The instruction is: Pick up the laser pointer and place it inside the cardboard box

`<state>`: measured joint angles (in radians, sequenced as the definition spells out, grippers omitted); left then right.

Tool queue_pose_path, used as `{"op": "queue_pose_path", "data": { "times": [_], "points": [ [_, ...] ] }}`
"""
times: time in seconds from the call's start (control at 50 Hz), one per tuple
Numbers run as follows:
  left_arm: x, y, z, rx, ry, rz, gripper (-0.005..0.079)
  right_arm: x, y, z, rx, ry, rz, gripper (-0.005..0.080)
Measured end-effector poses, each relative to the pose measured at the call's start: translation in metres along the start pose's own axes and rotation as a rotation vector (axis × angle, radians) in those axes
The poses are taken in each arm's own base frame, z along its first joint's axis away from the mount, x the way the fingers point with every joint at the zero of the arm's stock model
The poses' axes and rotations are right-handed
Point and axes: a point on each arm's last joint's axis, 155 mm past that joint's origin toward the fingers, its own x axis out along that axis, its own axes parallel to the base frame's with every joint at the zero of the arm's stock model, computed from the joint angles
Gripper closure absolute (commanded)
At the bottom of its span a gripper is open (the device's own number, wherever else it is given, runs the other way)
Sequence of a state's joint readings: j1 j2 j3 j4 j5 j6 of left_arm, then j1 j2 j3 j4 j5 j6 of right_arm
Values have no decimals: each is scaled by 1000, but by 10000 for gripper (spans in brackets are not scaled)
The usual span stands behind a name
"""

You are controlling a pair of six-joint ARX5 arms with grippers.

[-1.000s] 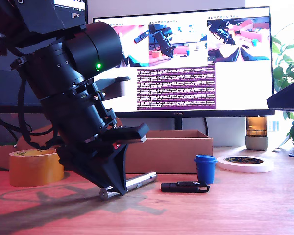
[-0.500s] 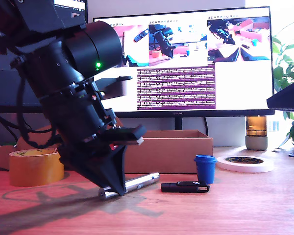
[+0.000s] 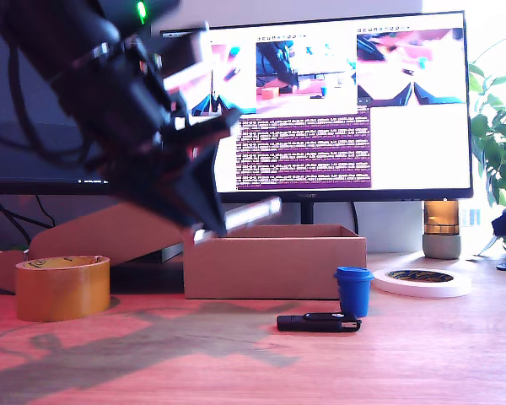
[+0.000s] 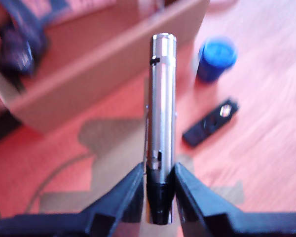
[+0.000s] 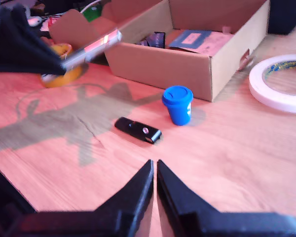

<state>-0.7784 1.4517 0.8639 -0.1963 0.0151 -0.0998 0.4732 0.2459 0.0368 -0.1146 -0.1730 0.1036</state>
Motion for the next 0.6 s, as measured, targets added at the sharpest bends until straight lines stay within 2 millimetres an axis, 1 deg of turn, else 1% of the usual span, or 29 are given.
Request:
{"op": "queue_pose_path", "data": {
  "times": [0.16,0.32,0.44,0.6],
  "points": [
    [-1,1,16,18,-63,1,635,0,2,14,-14,-57,10,763],
    [-2,6,28,19,-108,10,635,-2,9,30,-53,-120,39,763],
    [-3,16,35,24,-136,28,635,-2,9,32,-100,-128,35,763],
    [-5,28,48,15,-185,50,635,-2,9,32,-104,-129,35,763]
  ]
}}
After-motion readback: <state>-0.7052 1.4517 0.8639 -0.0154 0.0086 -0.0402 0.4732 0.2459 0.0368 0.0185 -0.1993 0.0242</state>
